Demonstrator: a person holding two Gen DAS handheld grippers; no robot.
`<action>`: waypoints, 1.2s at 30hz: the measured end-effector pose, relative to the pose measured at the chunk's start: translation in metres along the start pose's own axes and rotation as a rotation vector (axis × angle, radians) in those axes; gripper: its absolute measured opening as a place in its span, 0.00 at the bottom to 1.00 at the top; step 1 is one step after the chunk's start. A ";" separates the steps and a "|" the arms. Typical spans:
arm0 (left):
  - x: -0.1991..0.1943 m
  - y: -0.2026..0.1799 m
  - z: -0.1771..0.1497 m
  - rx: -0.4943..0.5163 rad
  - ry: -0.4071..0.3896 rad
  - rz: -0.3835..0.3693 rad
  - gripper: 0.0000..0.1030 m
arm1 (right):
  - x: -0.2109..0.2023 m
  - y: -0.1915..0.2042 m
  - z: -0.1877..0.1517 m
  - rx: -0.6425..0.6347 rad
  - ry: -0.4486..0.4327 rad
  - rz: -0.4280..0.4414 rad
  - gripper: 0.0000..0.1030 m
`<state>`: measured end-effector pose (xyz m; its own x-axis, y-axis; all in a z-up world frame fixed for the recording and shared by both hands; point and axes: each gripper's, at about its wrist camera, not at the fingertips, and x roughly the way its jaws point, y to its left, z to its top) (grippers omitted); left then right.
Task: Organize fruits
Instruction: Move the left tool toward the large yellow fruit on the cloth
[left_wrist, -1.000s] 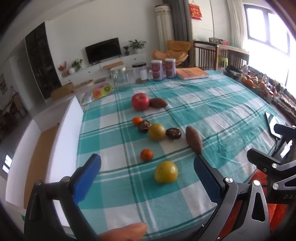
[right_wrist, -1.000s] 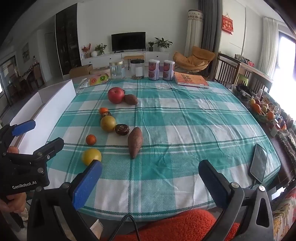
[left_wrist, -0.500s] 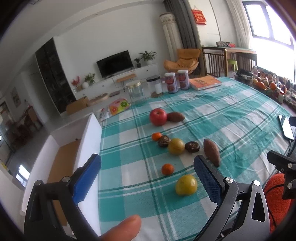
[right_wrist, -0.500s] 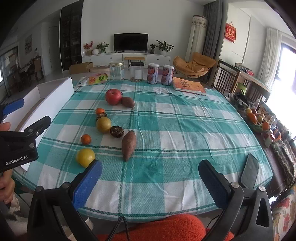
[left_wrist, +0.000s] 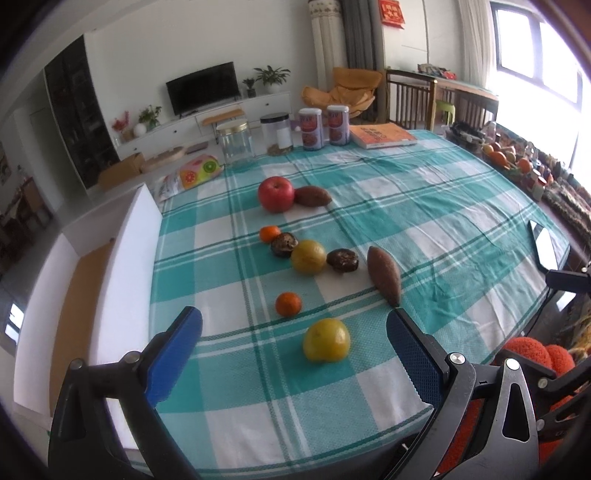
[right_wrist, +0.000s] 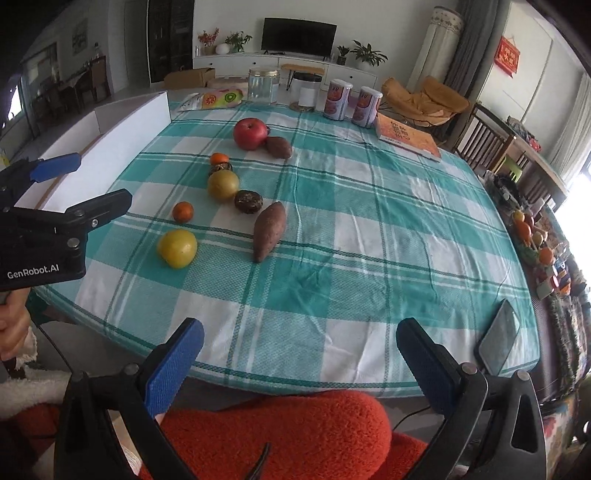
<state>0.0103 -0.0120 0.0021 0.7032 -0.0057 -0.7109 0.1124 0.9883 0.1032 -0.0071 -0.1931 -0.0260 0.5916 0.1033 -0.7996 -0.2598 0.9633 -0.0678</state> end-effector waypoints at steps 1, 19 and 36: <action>0.000 0.002 0.000 -0.012 0.005 -0.003 0.98 | 0.004 0.003 -0.002 0.030 -0.026 0.003 1.00; 0.020 0.013 -0.028 -0.092 0.036 -0.064 0.98 | 0.019 -0.003 -0.029 0.252 -0.288 -0.030 1.00; 0.075 0.023 -0.066 -0.102 0.131 -0.021 0.98 | 0.021 -0.005 -0.039 0.279 -0.318 -0.075 1.00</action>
<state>0.0194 0.0203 -0.0949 0.6036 -0.0130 -0.7972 0.0494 0.9986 0.0211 -0.0232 -0.2055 -0.0657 0.8183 0.0598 -0.5717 -0.0169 0.9966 0.0801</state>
